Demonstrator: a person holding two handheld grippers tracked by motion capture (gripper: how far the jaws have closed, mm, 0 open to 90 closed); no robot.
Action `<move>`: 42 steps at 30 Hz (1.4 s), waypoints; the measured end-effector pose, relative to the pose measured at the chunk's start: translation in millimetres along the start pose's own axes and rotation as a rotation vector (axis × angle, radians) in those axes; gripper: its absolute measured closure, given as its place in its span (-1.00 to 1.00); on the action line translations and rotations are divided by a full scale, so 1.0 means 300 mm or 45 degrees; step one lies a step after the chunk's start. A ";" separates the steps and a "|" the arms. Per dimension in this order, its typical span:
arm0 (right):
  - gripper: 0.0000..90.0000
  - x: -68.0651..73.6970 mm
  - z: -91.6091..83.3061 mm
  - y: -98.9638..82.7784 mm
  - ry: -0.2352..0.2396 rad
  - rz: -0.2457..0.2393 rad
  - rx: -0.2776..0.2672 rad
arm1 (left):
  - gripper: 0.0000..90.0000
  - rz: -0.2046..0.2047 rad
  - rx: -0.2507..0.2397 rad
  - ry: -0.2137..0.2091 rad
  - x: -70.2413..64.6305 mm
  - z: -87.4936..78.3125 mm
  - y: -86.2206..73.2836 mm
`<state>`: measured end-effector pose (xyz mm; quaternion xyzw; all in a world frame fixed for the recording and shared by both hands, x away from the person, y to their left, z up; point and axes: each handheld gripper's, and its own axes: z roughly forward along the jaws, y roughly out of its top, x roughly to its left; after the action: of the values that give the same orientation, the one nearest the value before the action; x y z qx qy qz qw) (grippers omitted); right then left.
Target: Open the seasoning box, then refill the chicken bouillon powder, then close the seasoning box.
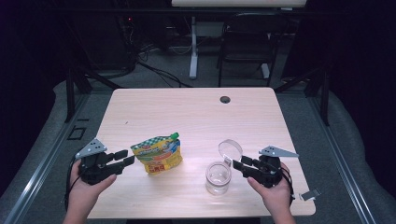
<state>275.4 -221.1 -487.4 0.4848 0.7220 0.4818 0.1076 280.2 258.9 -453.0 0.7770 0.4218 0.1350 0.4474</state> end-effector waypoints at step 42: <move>0.23 -0.021 -0.033 -0.037 -0.029 0.067 -0.003 | 0.91 0.173 0.038 -0.147 -0.088 0.145 0.012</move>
<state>265.8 -232.8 -493.3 0.5090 0.7072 0.4797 0.1036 291.6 212.3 -470.0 0.8169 0.3436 0.1138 0.4491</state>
